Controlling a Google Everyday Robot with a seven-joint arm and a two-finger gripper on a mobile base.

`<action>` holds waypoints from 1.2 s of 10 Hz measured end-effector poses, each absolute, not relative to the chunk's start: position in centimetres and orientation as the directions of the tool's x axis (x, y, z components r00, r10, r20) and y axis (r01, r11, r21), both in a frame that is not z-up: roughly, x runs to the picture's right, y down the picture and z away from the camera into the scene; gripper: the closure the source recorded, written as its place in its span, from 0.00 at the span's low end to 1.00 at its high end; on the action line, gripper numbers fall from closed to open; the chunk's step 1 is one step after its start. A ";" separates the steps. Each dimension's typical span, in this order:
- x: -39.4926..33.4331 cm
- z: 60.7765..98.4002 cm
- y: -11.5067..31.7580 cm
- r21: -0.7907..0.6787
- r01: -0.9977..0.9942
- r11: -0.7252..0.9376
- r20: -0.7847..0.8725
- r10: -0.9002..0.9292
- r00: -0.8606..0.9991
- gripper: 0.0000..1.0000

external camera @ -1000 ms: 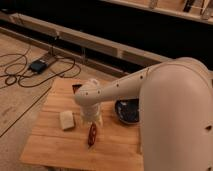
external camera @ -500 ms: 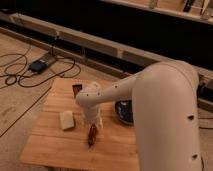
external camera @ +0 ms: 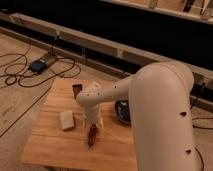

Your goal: Place the pepper in the ceramic bowl

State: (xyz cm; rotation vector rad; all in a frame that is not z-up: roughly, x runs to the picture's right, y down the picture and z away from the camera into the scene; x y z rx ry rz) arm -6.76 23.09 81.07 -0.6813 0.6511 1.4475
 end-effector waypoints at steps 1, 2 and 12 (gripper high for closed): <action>-6.7 81.2 23.1 -0.024 -1.000 0.009 -0.756 0.654 0.024 0.46; -6.7 81.2 23.2 -0.024 -1.000 0.009 -0.759 0.651 0.024 0.57; -3.4 76.0 19.7 0.006 -0.997 -0.073 -0.798 0.601 -0.049 1.00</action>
